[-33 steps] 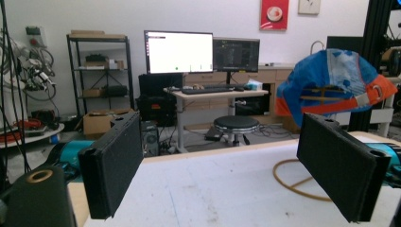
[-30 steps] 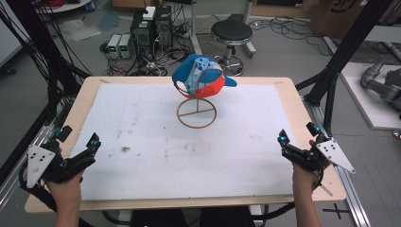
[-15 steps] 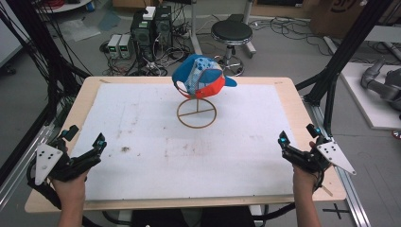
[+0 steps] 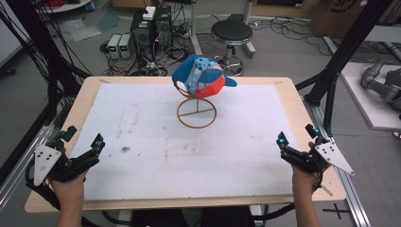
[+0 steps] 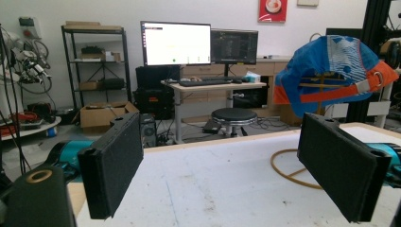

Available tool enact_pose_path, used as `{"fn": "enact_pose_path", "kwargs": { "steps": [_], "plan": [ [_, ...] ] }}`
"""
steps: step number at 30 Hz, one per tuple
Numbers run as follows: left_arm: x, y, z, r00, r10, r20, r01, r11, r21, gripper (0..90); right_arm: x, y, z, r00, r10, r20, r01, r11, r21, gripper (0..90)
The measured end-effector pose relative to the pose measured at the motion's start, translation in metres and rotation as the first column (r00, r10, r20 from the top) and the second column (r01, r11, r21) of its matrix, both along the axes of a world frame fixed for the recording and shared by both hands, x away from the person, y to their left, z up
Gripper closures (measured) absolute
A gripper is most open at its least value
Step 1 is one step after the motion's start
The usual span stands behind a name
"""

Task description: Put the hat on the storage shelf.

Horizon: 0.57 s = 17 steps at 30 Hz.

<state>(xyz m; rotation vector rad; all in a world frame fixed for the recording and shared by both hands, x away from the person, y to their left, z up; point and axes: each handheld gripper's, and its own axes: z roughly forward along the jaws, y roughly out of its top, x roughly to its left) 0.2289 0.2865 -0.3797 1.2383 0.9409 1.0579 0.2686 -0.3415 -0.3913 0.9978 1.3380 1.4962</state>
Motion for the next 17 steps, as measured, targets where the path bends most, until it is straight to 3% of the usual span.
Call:
{"fn": "enact_pose_path", "kwargs": {
  "steps": [17],
  "plan": [
    [0.0014, 0.0006, 0.0006, 1.0000, -0.002, -0.004, 0.002, 1.0000, -0.001, 15.6, 0.0007, 0.0003, 0.0000, 0.9999, 0.010, 0.000, -0.010, 1.000, -0.002, 2.5]
  ]
}}
